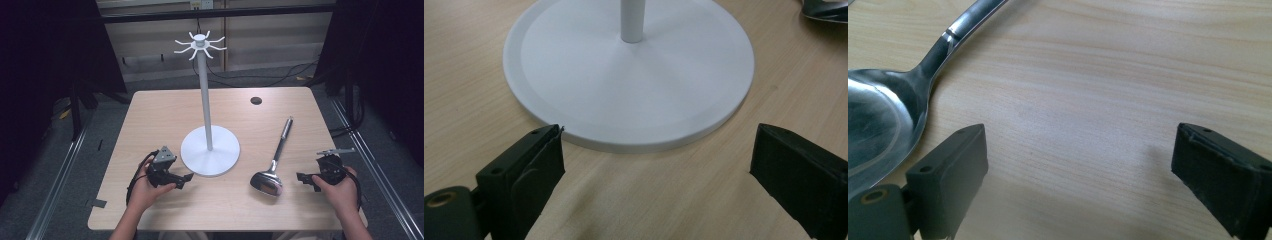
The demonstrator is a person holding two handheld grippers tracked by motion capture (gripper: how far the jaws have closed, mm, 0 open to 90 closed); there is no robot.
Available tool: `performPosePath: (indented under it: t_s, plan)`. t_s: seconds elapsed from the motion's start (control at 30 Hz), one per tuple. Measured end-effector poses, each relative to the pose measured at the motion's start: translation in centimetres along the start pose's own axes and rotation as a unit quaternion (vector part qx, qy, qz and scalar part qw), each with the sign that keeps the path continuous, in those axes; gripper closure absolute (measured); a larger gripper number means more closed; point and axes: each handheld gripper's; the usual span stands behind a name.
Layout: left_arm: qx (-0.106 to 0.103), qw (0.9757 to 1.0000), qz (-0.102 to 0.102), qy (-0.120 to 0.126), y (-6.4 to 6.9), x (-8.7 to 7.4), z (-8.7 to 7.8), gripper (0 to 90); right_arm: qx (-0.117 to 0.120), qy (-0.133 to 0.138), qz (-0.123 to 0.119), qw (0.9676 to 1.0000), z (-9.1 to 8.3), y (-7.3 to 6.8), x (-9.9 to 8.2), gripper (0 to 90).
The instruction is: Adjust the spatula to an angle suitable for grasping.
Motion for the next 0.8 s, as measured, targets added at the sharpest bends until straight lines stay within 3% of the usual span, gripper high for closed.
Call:
performPosePath:
  t_s: [0.5, 0.6, 0.8]
  plan:
    - [-0.002, 1.0, -0.004, 0.004, 0.0, -0.1, -0.3, 6.8, 0.0, -0.01, -0.015, 0.9998, 0.5, -2.0, 1.3, 7.6]
    - [0.001, 1.0, 0.004, 0.0, 0.0, 0.0, -0.5, 6.8, -0.003, -0.019, -0.017, 0.9997, 0.5, -2.6, 1.6, 7.6]
    - [0.0, 1.0, 0.003, 0.0, 0.3, 0.1, -0.4, 6.8, 0.005, -0.019, -0.003, 0.9998, 0.3, -4.0, 3.8, 8.1]
Point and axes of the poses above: each handheld gripper's, and its own axes: z roughly forward along the jaws, x roughly out of its top, y roughly to its right, and after that the axes turned 11 degrees about -x, right-handed
